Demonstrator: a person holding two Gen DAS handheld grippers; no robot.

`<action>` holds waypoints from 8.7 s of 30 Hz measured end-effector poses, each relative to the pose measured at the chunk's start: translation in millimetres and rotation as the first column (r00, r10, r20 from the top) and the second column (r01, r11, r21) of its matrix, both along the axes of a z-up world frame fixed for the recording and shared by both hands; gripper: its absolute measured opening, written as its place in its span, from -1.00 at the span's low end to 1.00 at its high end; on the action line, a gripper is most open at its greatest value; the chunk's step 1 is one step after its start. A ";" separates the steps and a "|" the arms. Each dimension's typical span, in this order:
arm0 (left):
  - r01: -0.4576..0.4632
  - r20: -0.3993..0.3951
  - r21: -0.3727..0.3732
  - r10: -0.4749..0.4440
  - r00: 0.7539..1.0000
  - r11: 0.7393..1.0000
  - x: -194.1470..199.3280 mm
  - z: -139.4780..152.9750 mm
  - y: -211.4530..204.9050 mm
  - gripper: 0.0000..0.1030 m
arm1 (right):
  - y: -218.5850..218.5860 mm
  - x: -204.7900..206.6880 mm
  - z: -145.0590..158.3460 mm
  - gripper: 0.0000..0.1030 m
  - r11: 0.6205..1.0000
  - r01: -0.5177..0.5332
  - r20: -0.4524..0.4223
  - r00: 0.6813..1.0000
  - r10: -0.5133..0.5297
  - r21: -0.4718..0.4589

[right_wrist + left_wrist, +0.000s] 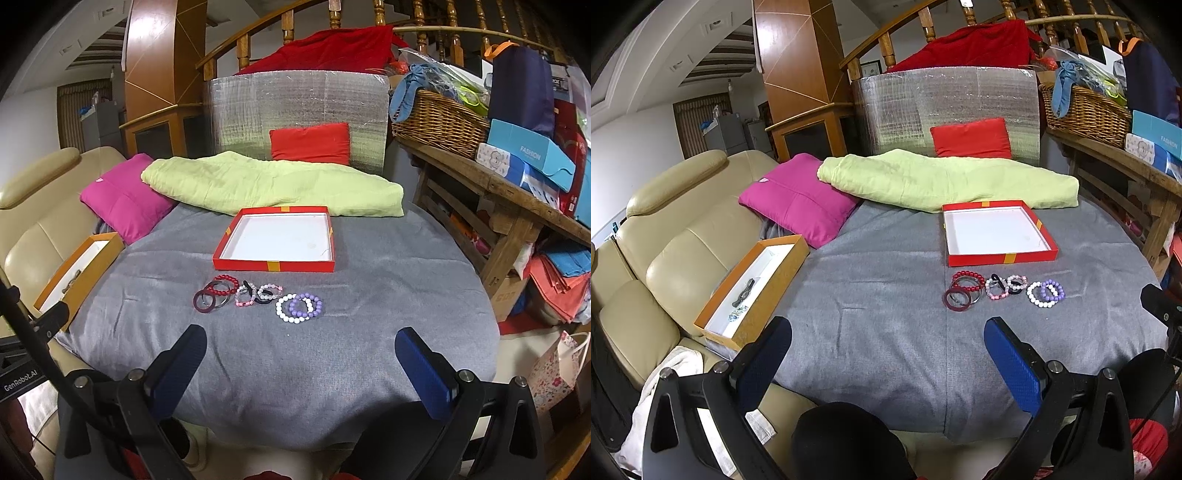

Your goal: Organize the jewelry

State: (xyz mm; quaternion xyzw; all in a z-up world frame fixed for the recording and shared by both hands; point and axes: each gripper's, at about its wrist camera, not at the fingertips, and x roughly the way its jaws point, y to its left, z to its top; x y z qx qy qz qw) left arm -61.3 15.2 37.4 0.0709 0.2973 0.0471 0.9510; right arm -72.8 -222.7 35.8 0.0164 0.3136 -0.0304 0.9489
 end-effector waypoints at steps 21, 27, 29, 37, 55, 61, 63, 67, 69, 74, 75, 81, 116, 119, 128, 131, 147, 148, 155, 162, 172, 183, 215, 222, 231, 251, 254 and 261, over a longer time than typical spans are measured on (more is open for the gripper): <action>0.009 -0.044 0.003 -0.009 0.999 1.000 23.1 -15.2 -2.6 1.00 | -2.6 17.6 -12.8 1.00 1.000 -0.004 -0.032 0.999 0.005 0.017; 0.055 -0.164 -0.064 -0.064 0.984 0.996 69.9 -53.1 0.3 1.00 | -26.6 50.5 -46.6 1.00 0.995 -0.029 -0.100 0.994 0.039 0.100; 0.065 -0.206 -0.082 -0.080 0.975 0.995 89.2 -72.1 -0.6 1.00 | -39.3 66.3 -62.0 1.00 0.986 -0.039 -0.112 0.992 0.058 0.164; 0.117 -0.338 -0.165 -0.168 0.926 0.979 164.6 -131.2 -16.6 1.00 | -69.5 141.2 -129.8 0.73 0.954 -0.024 -0.237 0.967 0.098 0.298; 0.067 -0.402 -0.370 -0.224 0.888 0.927 261.9 -174.1 -13.0 0.41 | -72.2 231.7 -184.6 -0.32 0.936 -0.014 -0.354 0.924 0.147 0.352; 0.076 -0.399 -0.372 -0.234 0.886 0.925 283.0 -172.9 -15.4 -0.02 | -79.6 235.9 -188.7 -0.64 0.926 0.005 -0.346 0.928 0.136 0.378; 0.104 -0.419 -0.351 -0.255 0.872 0.931 288.9 -175.4 -22.5 -0.24 | -81.1 235.1 -188.0 -0.73 0.925 0.002 -0.339 0.931 0.137 0.380; 0.173 -0.421 -0.314 -0.301 0.856 0.933 289.9 -174.2 -36.7 -0.72 | -81.7 234.6 -186.1 -0.78 0.920 -0.010 -0.323 0.935 0.148 0.392; 0.206 -0.414 -0.291 -0.317 0.853 0.934 287.9 -171.8 -41.6 -0.79 | -85.8 232.9 -184.6 -0.80 0.908 -0.013 -0.308 0.939 0.155 0.419; 0.261 -0.386 -0.297 -0.366 0.847 0.918 277.1 -169.3 -41.8 -0.90 | -94.8 229.2 -176.0 -0.80 0.879 -0.030 -0.257 0.951 0.172 0.476; 0.271 -0.380 -0.290 -0.371 0.848 0.918 274.5 -169.0 -41.4 -0.91 | -96.9 229.0 -175.6 -0.80 0.872 -0.028 -0.257 0.951 0.174 0.488; 0.314 -0.358 -0.304 -0.413 0.837 0.899 256.0 -160.2 -34.7 -0.93 | -105.6 227.9 -176.0 -0.01 0.866 0.017 -0.280 0.949 0.143 0.500; 0.304 -0.183 -0.325 -0.375 0.909 0.896 330.0 -104.1 -80.6 -0.91 | -73.0 318.7 -141.1 -0.81 0.843 -0.093 -0.063 0.987 0.148 0.529; 0.295 -0.218 -0.304 -0.368 0.904 0.906 340.7 -118.4 -85.9 -0.89 | -65.0 338.4 -150.8 -0.81 0.859 -0.076 -0.096 0.985 0.143 0.506; 0.260 -0.276 -0.269 -0.332 0.902 0.928 346.2 -133.4 -72.9 -0.73 | -76.5 354.5 -163.6 -0.24 0.876 0.012 -0.175 0.981 0.083 0.482; 0.227 -0.270 -0.285 -0.305 0.913 0.931 337.4 -129.0 -55.3 -0.61 | -83.4 338.9 -150.2 0.05 0.888 0.003 -0.119 0.991 0.058 0.460; 0.166 -0.341 -0.286 -0.262 0.903 0.944 277.8 -142.1 -24.9 -0.54 | -99.1 250.1 -147.2 -0.08 0.908 -0.092 -0.185 0.966 0.181 0.408; 0.161 -0.350 -0.291 -0.261 0.900 0.943 276.7 -144.3 -24.2 -0.54 | -97.4 245.4 -152.3 -0.08 0.907 -0.089 -0.205 0.961 0.187 0.411; 0.182 -0.403 -0.263 -0.280 0.872 0.947 283.9 -162.0 -35.5 -0.54 | -60.2 247.5 -185.7 -0.45 0.961 -0.125 -0.366 0.906 0.212 0.246; 0.227 -0.429 -0.251 -0.319 0.845 0.941 296.2 -174.3 -51.2 -0.54 | -53.7 249.6 -176.9 -0.81 0.982 -0.134 -0.308 0.936 0.170 0.132; 0.290 -0.405 -0.243 -0.369 0.836 0.925 300.6 -174.6 -64.6 -0.81 | -70.0 249.6 -147.8 -0.81 0.963 -0.074 -0.176 0.977 0.122 0.257; 0.372 -0.265 -0.215 -0.420 0.868 0.903 272.3 -133.4 -67.1 -0.81 | -69.2 245.6 -141.8 -0.81 0.948 -0.091 -0.137 0.981 0.138 0.304; 0.445 -0.015 -0.250 -0.463 0.886 0.860 266.5 -82.0 -90.3 -0.81 | -57.4 244.3 -105.0 -0.80 0.926 -0.164 0.062 0.986 0.153 0.340; 0.452 -0.010 -0.266 -0.471 0.882 0.852 280.6 -84.8 -101.7 -0.81 | -60.4 266.8 -100.7 -0.80 0.931 -0.136 0.070 0.990 0.120 0.339; 0.412 -0.035 -0.235 -0.432 0.901 0.880 298.8 -93.9 -115.4 -0.81 | -69.9 290.7 -105.2 -0.80 0.907 -0.098 0.054 0.995 0.083 0.410; 0.363 -0.084 -0.184 -0.382 0.920 0.913 331.8 -113.4 -140.3 -0.81 | -85.8 368.4 -130.4 -0.80 0.863 -0.066 0.012 0.998 0.069 0.500; 0.355 -0.097 -0.193 -0.378 0.921 0.915 337.2 -117.4 -140.5 -0.81 | -85.1 378.4 -135.4 -0.80 0.851 -0.066 0.002 0.997 0.077 0.521; 0.370 -0.127 -0.203 -0.399 0.908 0.907 341.4 -124.8 -146.1 -0.81 | -78.4 398.1 -147.7 -0.80 0.841 -0.046 -0.037 0.996 0.078 0.539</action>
